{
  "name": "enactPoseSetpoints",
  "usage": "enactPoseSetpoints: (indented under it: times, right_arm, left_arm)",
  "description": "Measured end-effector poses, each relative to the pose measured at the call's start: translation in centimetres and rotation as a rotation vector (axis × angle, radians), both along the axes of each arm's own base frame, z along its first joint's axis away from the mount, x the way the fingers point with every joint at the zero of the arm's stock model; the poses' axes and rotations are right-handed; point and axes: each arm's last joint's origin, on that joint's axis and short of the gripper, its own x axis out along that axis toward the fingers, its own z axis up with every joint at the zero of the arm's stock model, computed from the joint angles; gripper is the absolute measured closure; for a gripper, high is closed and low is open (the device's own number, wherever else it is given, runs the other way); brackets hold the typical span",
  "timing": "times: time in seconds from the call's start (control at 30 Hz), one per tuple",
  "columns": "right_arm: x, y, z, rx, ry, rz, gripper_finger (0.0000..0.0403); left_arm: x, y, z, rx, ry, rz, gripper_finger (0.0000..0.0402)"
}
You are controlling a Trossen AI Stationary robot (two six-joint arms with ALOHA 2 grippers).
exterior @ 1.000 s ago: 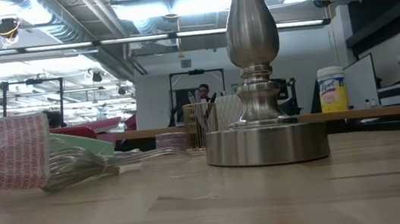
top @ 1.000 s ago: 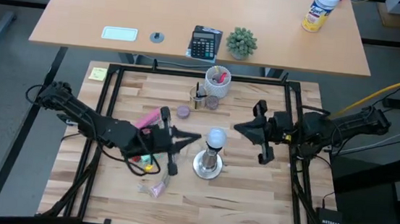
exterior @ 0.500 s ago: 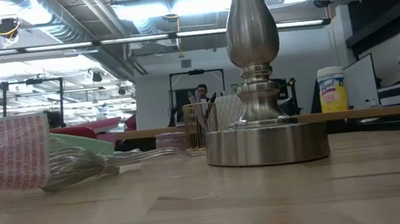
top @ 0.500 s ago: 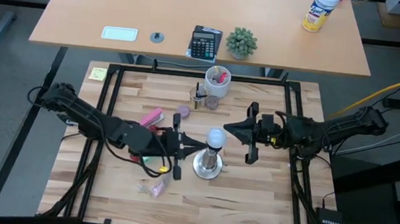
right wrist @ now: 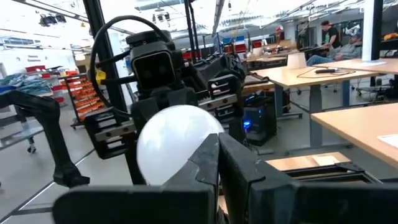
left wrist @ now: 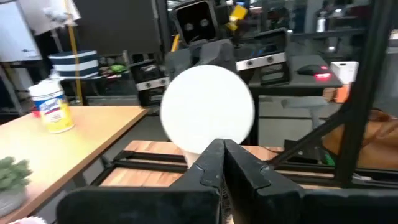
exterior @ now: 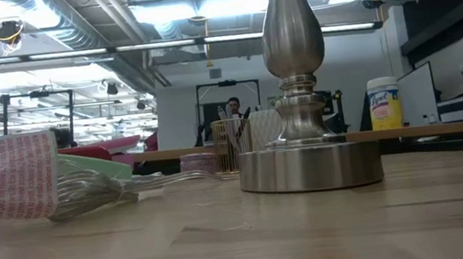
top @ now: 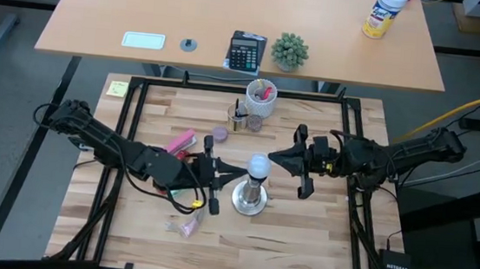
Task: Screw lightbulb
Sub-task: Insert the lightbulb to the lamp
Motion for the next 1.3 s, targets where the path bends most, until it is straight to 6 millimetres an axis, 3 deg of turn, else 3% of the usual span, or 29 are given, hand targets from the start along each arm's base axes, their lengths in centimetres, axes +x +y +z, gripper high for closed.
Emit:
enactPoseSetpoints:
  times: [0.87,1.3]
  right_arm:
    - [0.03,0.62,-0.39,0.009,0.035,0.188,0.0389]
    - [-0.20,0.56,-0.36,0.007,0.038,0.195,0.0389]
  left_arm:
    - [-0.01,0.53,-0.03,0.022,0.009,0.112,0.0399]
    - [-0.25,0.62,0.09,0.057,0.019,0.190,0.0399]
